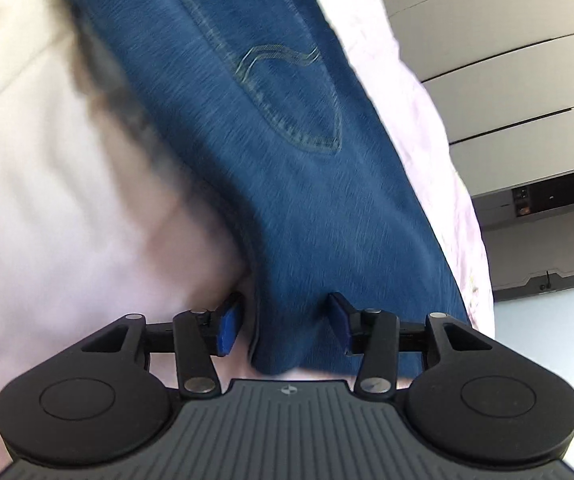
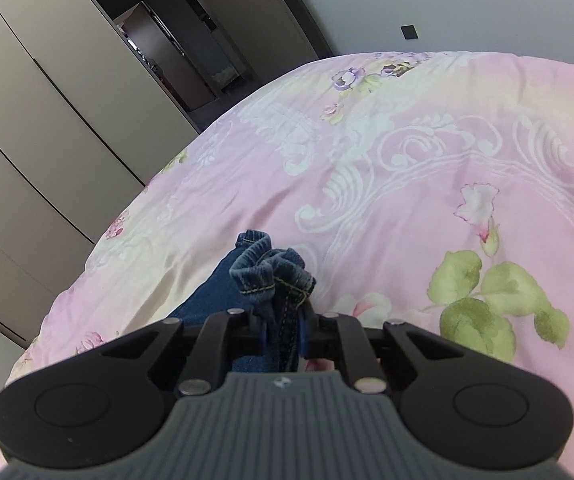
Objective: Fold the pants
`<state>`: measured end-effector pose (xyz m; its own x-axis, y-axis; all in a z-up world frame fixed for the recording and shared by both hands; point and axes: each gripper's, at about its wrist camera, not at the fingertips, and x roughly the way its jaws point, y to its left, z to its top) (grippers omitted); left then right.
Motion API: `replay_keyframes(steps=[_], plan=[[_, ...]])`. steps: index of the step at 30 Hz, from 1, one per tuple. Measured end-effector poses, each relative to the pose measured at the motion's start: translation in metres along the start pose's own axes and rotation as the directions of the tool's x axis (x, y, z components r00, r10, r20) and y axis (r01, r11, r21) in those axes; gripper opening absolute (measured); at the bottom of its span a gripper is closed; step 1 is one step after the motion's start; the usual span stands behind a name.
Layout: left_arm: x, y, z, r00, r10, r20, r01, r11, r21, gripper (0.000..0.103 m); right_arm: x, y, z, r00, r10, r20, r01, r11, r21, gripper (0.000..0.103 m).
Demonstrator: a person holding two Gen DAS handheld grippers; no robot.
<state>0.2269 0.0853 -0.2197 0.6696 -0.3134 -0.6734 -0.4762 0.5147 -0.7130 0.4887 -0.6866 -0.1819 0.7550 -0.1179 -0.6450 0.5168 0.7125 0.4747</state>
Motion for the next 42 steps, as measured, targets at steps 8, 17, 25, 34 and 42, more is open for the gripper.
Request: replay_keyframes(steps=[8, 17, 25, 34, 42], plan=[[-0.016, -0.035, -0.002, 0.996, 0.083, 0.025, -0.085, 0.994, 0.070, 0.014, -0.019, 0.018, 0.002, 0.998, -0.067, 0.017, 0.067, 0.997, -0.027, 0.008], [-0.081, -0.070, 0.023, 0.995, 0.098, 0.020, -0.100, 0.986, 0.132, 0.013, -0.089, 0.026, 0.027, 0.992, -0.129, -0.008, 0.128, 0.991, -0.049, 0.008], [-0.118, -0.023, -0.010, 0.984, 0.126, -0.124, -0.110, 0.985, 0.134, 0.013, -0.230, -0.110, -0.022, 0.983, -0.161, -0.085, 0.170, 0.980, 0.108, 0.008], [-0.114, 0.028, -0.039, 0.970, 0.152, -0.191, -0.122, 0.979, 0.163, 0.013, -0.350, -0.249, -0.107, 0.977, -0.178, -0.118, 0.206, 0.929, 0.309, 0.008], [-0.101, 0.028, -0.053, 0.948, 0.264, -0.176, -0.200, 0.928, 0.314, 0.032, -0.324, -0.270, -0.136, 0.961, -0.229, -0.155, 0.265, 0.924, 0.277, 0.014]])
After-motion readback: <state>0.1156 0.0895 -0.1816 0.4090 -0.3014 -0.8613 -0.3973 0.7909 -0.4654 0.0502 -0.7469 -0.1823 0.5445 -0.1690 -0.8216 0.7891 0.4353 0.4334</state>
